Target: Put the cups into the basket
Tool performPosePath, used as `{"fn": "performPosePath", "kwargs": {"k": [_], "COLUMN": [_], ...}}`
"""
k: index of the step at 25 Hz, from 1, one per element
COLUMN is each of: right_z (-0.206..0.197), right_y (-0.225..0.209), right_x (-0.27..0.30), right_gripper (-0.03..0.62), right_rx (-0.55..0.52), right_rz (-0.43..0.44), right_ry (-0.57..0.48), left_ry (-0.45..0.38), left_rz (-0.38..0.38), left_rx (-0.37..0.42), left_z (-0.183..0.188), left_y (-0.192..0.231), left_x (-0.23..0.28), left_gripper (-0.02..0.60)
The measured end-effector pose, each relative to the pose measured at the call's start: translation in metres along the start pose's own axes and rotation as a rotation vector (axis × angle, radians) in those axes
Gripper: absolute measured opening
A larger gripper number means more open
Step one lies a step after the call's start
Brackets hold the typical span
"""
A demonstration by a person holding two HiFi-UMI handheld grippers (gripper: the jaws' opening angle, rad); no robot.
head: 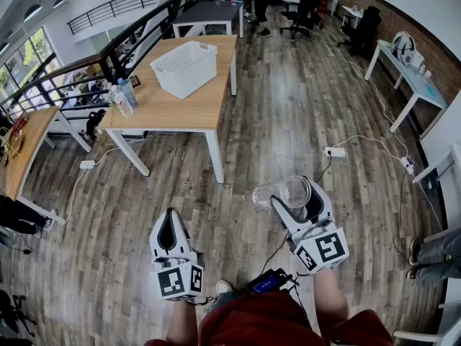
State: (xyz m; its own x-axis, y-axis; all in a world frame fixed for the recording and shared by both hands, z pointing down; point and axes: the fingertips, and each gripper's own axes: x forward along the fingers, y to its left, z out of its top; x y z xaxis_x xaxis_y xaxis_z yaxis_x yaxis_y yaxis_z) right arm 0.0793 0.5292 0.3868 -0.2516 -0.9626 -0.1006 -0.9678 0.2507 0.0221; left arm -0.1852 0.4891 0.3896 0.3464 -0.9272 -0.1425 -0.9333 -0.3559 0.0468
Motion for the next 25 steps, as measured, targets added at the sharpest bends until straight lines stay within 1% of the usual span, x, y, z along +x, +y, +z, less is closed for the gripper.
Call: {"fn": "performPosePath", "kwargs": {"k": [5, 16, 25], "right_z": [-0.002, 0.002, -0.003], "right_y": [-0.002, -0.018, -0.054], "right_x": [-0.006, -0.023, -0.045], "right_gripper": [0.353, 0.353, 0.354], "right_rx": [-0.001, 0.002, 0.036], "right_rz": [0.015, 0.021, 0.028], "right_ry": [0.003, 0.002, 0.003], "left_ry": [0.003, 0.008, 0.026], "left_rz": [0.010, -0.005, -0.010], "left_rx": [0.000, -0.002, -0.007], "left_z": [-0.001, 0.000, -0.008], "left_y": [-0.006, -0.034, -0.076], "left_x": [-0.006, -0.006, 0.003], "left_gripper": [0.000, 0.000, 0.000]}}
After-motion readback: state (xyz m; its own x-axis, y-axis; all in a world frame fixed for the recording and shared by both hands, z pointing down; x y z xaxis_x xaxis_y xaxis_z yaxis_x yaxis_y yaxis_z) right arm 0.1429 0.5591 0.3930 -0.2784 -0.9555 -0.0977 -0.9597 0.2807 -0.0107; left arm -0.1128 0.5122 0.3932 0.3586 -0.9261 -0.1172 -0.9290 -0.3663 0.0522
